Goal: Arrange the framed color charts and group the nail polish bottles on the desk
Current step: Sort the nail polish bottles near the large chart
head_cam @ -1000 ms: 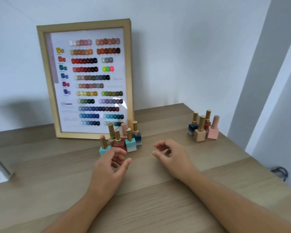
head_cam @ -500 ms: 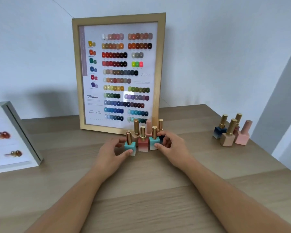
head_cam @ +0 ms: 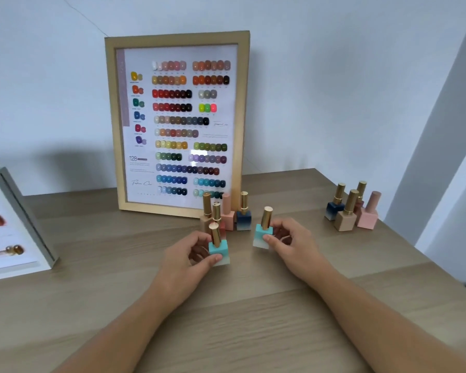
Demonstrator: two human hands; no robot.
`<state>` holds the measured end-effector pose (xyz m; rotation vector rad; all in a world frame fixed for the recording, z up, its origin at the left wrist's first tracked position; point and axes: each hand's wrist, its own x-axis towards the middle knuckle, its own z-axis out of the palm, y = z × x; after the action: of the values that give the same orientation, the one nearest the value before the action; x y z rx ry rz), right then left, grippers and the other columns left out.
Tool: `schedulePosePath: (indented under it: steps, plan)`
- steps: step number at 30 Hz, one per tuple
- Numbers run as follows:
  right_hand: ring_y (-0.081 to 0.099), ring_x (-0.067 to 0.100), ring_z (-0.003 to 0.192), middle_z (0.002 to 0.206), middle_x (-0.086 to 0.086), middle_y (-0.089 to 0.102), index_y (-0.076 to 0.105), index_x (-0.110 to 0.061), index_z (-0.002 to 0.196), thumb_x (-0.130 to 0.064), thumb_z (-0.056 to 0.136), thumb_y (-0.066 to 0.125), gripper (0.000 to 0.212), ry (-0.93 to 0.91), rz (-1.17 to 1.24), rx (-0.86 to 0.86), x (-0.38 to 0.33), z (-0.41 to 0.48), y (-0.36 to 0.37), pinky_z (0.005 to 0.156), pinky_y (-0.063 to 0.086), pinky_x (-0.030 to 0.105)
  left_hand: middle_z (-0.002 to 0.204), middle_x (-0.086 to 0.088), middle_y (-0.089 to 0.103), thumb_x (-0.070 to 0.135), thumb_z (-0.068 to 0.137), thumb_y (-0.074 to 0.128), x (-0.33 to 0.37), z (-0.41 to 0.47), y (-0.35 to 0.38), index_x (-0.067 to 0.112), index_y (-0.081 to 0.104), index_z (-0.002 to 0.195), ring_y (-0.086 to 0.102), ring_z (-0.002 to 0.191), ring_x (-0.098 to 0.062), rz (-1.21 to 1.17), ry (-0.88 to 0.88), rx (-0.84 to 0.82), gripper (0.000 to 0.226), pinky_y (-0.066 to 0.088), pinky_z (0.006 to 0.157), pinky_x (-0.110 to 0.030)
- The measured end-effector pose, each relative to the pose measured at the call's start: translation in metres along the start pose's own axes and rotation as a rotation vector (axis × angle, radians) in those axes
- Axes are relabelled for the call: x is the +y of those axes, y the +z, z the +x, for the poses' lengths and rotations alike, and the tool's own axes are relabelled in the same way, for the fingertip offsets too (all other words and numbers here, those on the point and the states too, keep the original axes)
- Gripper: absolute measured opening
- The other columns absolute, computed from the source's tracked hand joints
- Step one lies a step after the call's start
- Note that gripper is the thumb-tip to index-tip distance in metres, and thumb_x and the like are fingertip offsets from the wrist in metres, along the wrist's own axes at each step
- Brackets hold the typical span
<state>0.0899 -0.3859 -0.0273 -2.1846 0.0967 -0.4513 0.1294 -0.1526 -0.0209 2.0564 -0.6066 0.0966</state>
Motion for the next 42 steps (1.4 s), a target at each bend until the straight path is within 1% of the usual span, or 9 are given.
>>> schedulePosePath:
  steps: [3,10,19,23,30,32,35,38,42]
  plan:
    - [0.057,0.006,0.084,0.095,-0.013,0.058,0.054,-0.033,0.107,-0.03,0.085,0.062,0.024,0.046,-0.005,0.074,0.018,-0.019,-0.033,0.069,0.043,0.016,0.086,0.009,0.064,0.02,0.076,0.073,0.02,-0.001,0.031,0.029,0.061,0.099,0.057,0.077,0.002,-0.019,0.073,-0.084,0.026,0.044,0.068,-0.008]
    - [0.056,0.007,0.083,0.091,-0.009,0.06,0.055,-0.029,0.104,-0.028,0.086,0.061,0.019,0.179,-0.081,0.288,0.067,-0.042,-0.11,0.067,0.041,0.017,0.092,0.014,0.061,0.022,0.081,0.068,0.062,0.044,0.123,0.032,0.058,0.105,0.057,0.08,0.003,-0.071,0.109,-0.156,0.028,0.045,0.068,-0.014]
    - [0.054,0.004,0.081,0.102,0.0,0.059,0.06,-0.018,0.111,-0.022,0.085,0.064,0.026,0.246,-0.11,0.411,0.099,-0.025,-0.143,0.066,0.038,0.011,0.088,0.017,0.056,0.019,0.085,0.063,0.08,0.097,0.187,0.027,0.056,0.106,0.055,0.079,0.0,-0.046,0.066,-0.084,0.024,0.039,0.06,-0.012]
    - [0.054,0.003,0.081,0.103,-0.001,0.058,0.06,-0.019,0.112,-0.022,0.086,0.063,0.027,0.251,-0.141,0.4,0.104,-0.02,-0.145,0.066,0.038,0.01,0.098,0.006,0.061,0.017,0.085,0.063,0.081,0.111,0.197,0.022,0.057,0.109,0.055,0.081,-0.004,-0.013,0.062,-0.074,0.025,0.039,0.063,-0.012]
    - [0.054,0.005,0.081,0.105,-0.001,0.058,0.059,-0.019,0.117,-0.024,0.085,0.064,0.033,0.284,-0.14,0.382,0.104,-0.019,-0.144,0.072,0.04,0.014,0.102,0.003,0.06,0.019,0.085,0.064,0.08,0.113,0.201,0.02,0.055,0.113,0.054,0.084,-0.006,0.038,0.055,-0.084,0.029,0.04,0.069,-0.017]
    - [0.055,0.006,0.08,0.103,0.0,0.058,0.057,-0.02,0.117,-0.023,0.083,0.066,0.036,0.279,-0.115,0.402,0.102,-0.02,-0.143,0.068,0.04,0.012,0.103,0.003,0.06,0.018,0.084,0.065,0.082,0.11,0.199,0.02,0.053,0.115,0.054,0.085,-0.006,0.031,0.04,-0.083,0.034,0.043,0.07,-0.017]
    - [0.054,0.008,0.077,0.097,0.001,0.058,0.056,-0.021,0.108,-0.023,0.081,0.07,0.031,0.245,-0.059,0.496,0.097,-0.025,-0.142,0.062,0.04,0.01,0.104,0.005,0.056,0.019,0.081,0.068,0.084,0.1,0.192,0.021,0.049,0.118,0.056,0.088,-0.008,-0.003,0.01,-0.077,0.042,0.046,0.073,-0.019]
    - [0.053,0.008,0.073,0.088,-0.001,0.058,0.053,-0.022,0.092,-0.024,0.079,0.071,0.022,0.191,-0.08,0.604,0.09,-0.034,-0.141,0.059,0.04,0.011,0.101,0.007,0.054,0.022,0.08,0.068,0.083,0.081,0.176,0.026,0.048,0.112,0.054,0.088,-0.007,-0.014,0.015,-0.058,0.038,0.049,0.077,-0.023]
    - [0.053,0.006,0.071,0.079,-0.006,0.058,0.056,-0.028,0.083,-0.022,0.078,0.071,0.017,0.052,-0.046,0.45,0.071,-0.046,-0.125,0.062,0.044,0.011,0.096,0.012,0.054,0.025,0.082,0.065,0.074,0.047,0.141,0.033,0.049,0.105,0.054,0.088,-0.002,-0.028,0.062,-0.082,0.029,0.05,0.078,-0.023]
